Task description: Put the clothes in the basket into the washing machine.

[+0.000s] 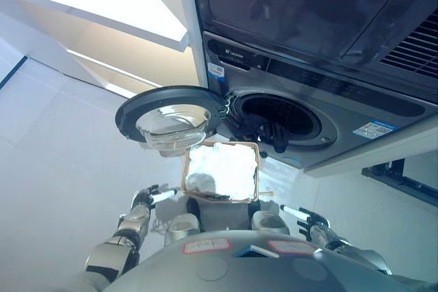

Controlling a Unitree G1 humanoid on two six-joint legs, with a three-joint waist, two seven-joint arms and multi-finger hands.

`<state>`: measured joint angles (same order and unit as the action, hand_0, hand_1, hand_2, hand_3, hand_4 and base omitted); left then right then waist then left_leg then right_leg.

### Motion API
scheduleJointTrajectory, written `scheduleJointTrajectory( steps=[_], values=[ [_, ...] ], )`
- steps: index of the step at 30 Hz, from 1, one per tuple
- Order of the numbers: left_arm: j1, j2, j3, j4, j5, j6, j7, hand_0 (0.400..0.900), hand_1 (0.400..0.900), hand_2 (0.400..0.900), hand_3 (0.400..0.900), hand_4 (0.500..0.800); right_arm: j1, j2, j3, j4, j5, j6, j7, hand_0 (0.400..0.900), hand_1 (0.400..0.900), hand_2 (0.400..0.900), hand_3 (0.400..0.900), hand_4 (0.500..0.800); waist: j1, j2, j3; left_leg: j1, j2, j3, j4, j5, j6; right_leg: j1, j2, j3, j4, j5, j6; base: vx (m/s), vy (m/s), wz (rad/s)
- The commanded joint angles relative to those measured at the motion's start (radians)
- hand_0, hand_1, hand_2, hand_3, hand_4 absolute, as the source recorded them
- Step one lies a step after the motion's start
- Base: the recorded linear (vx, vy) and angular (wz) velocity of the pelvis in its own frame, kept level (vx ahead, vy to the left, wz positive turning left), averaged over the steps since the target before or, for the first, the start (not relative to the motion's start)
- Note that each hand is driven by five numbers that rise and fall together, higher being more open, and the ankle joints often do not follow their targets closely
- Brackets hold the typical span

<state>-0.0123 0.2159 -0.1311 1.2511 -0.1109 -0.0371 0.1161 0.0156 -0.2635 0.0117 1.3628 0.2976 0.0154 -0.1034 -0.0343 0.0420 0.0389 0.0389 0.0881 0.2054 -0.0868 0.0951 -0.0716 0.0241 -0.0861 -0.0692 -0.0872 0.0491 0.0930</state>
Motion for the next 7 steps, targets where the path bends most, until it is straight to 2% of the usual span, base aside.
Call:
scheduleJointTrajectory(
  steps=[1,7],
  values=[
    [-0.028,0.051,0.029,0.064,0.062,0.011,0.003,0.900,0.900,0.900,0.900,0.800,-0.038,-0.008,-0.030,0.051,-0.037,0.003,0.005,0.900,0.900,0.900,0.900,0.800,-0.001,-0.036,-0.011,0.013,-0.042,-0.043,0.000,-0.085,0.007,-0.030,-0.012,-0.024,0.038,0.000,0.036,0.04,-0.009,-0.05],
    [-0.024,0.051,0.025,0.062,0.072,0.017,0.002,0.900,0.900,0.900,0.900,0.800,-0.043,-0.010,-0.025,0.032,-0.047,0.004,0.013,0.900,0.900,0.900,0.900,0.800,-0.006,-0.038,-0.020,0.038,-0.042,-0.036,0.000,-0.098,0.011,-0.010,-0.011,-0.017,0.039,-0.009,0.037,0.02,-0.002,-0.07]
  ],
)
